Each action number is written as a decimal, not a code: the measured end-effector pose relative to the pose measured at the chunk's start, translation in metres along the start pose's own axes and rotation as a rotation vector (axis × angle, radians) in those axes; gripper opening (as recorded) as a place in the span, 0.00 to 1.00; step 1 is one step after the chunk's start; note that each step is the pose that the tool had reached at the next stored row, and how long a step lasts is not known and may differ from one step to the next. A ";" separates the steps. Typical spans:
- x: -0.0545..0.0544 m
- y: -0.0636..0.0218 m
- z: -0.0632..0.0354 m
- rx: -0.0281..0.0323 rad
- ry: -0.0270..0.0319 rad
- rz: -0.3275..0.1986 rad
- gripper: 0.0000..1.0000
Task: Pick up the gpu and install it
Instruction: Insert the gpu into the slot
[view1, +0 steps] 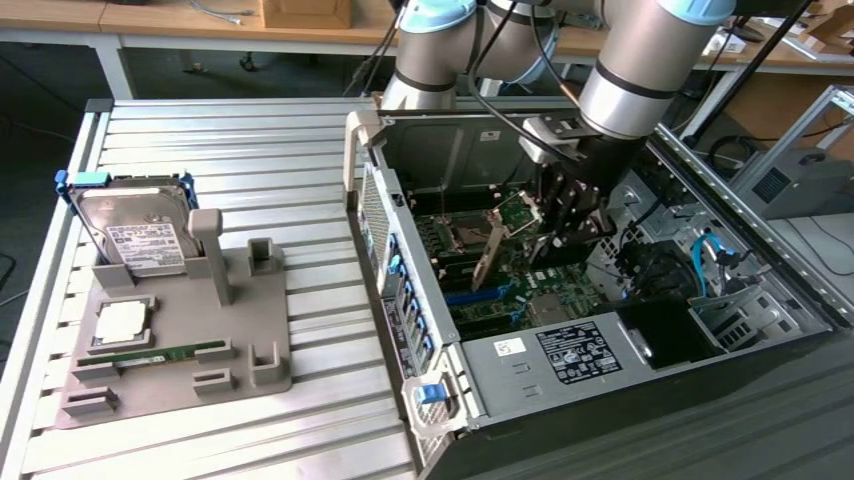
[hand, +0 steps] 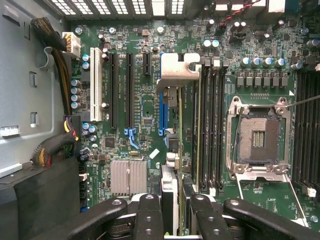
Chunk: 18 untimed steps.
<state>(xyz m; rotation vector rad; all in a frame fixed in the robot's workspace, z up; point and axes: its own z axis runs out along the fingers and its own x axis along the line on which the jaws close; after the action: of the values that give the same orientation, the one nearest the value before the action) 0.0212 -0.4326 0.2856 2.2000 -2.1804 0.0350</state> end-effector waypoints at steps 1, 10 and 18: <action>0.000 0.0001 0.0001 0.0000 0.0001 0.000 0.27; 0.000 0.0023 0.0019 0.0000 0.0017 0.000 0.27; 0.000 0.0040 0.0034 0.0000 0.0032 0.000 0.27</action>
<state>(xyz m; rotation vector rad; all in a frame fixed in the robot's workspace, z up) 0.0171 -0.4326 0.2823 2.1983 -2.1788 0.0385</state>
